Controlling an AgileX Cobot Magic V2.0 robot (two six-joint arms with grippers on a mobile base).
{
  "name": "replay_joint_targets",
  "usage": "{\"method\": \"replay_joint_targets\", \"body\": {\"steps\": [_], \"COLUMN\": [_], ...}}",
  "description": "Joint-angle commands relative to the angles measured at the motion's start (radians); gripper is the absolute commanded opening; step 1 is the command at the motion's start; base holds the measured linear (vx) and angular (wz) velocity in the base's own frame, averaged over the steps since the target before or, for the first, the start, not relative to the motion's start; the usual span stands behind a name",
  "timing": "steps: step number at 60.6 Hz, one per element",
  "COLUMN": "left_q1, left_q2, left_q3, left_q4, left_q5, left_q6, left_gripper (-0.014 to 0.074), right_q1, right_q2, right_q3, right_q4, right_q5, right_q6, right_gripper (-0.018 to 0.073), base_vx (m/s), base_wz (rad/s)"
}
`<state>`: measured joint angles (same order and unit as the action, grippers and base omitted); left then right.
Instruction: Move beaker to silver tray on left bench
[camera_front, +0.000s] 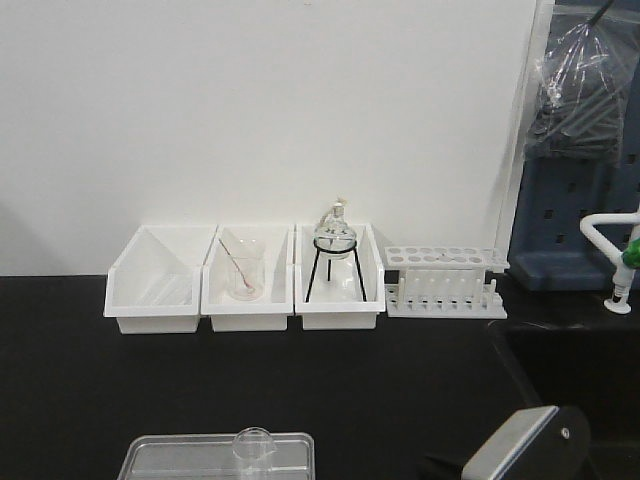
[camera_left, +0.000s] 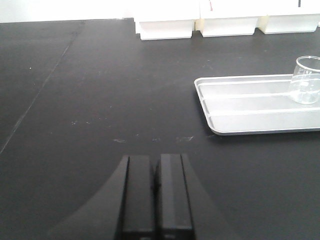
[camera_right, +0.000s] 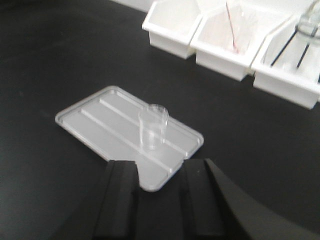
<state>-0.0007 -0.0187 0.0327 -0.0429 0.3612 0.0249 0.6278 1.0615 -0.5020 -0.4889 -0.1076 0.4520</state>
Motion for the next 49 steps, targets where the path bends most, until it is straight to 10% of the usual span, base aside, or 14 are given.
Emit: {"method": "replay_joint_targets", "body": {"steps": [1, 18, 32, 49], "left_q1": [-0.002, -0.002, -0.002, -0.002], "left_q2": [-0.009, -0.009, -0.009, -0.009], "left_q3": [0.020, 0.020, 0.020, 0.020], "left_q4": [-0.008, -0.008, -0.008, -0.008], "left_q5": [-0.079, -0.079, -0.079, -0.079], "left_q6": [-0.001, -0.001, -0.001, -0.001], "left_gripper": [0.0001, 0.0001, 0.0001, 0.0001], "right_q1": [-0.002, -0.070, -0.364, -0.617], "right_q2": [-0.020, -0.162, -0.494, -0.920], "right_q3": [-0.020, -0.009, 0.154, 0.432], "right_q4": [-0.001, 0.007, 0.127, 0.435], "right_q5": [-0.064, -0.091, -0.093, -0.042], "right_q6": [-0.004, -0.008, -0.052, -0.364], "right_gripper": [0.0245, 0.0077, -0.0017, -0.0015], "base_vx": [0.00, 0.00, 0.00, 0.00], "base_wz": [0.00, 0.00, 0.00, 0.00]}}
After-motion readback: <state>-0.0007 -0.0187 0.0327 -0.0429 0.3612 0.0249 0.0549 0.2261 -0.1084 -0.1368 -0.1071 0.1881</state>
